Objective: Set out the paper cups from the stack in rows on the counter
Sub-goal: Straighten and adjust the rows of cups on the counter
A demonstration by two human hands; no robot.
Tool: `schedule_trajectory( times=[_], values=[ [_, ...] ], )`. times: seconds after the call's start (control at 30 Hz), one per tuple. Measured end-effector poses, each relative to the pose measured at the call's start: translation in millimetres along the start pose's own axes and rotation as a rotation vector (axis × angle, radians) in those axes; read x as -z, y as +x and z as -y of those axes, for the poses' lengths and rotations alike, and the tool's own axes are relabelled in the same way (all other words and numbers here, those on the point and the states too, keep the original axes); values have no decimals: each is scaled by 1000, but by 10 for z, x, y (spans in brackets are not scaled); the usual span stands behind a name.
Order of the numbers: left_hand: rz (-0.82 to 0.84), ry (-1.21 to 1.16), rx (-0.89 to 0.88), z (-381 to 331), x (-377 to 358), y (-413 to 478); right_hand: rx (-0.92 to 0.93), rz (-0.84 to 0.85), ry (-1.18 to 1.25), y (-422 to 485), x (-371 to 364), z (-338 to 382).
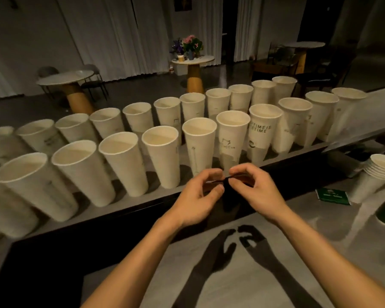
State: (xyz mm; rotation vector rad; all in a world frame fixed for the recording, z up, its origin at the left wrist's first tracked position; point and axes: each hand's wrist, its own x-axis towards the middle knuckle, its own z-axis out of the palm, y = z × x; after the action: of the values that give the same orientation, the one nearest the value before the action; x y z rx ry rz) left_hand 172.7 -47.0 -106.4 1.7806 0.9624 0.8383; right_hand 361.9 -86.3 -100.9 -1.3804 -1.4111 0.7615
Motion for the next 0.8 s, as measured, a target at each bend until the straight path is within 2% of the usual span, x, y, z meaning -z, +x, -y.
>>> schedule_trajectory(
  times=[0.57,0.67,0.8],
  values=[
    [-489,22,96,505,2414,-2129,185,547,107,-395,-2991,1180],
    [-680,96,119,561,2744,-2424,190,599,61,-466,-3438,1343],
    [-1078,144,226,703,3101,-2682,101,468,56,-519,-3943,1494]
  ],
)
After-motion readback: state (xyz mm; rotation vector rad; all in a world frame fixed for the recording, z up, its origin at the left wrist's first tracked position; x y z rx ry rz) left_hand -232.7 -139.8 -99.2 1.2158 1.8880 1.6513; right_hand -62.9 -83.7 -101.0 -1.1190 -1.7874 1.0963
